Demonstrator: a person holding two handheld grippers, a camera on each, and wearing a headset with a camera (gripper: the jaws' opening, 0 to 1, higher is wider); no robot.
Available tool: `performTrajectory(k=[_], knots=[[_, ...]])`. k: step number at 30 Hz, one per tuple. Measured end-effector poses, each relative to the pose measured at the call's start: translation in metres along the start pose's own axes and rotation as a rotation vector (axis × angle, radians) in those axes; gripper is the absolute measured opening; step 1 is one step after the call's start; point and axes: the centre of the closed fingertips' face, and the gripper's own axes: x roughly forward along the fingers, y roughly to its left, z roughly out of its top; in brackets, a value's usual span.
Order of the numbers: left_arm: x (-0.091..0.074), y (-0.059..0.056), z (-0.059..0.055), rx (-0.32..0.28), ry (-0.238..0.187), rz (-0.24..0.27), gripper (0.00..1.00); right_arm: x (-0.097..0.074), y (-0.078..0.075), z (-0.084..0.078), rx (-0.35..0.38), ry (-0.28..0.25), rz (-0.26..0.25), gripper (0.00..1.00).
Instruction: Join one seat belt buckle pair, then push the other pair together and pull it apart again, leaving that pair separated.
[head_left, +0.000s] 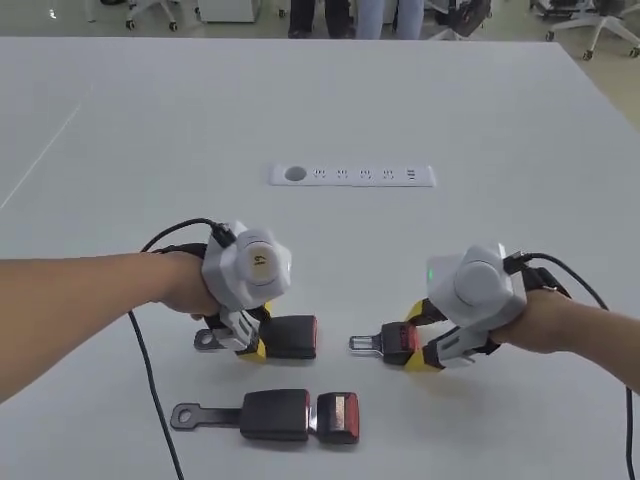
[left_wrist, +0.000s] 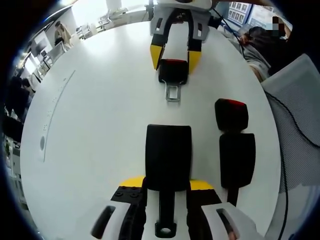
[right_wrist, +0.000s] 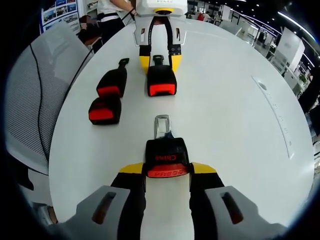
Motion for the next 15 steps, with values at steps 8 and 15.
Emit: performTrajectory(k=[8, 15], knots=[[0.000, -0.001, 0.000, -0.003, -0.004, -0.001, 0.31, 0.004, 0.000, 0.006, 0.003, -0.008, 0.000, 0.31], [0.000, 0.000, 0.000, -0.002, 0.008, -0.001, 0.30, 0.009, 0.000, 0.015, 0.000, -0.016, 0.004, 0.31]])
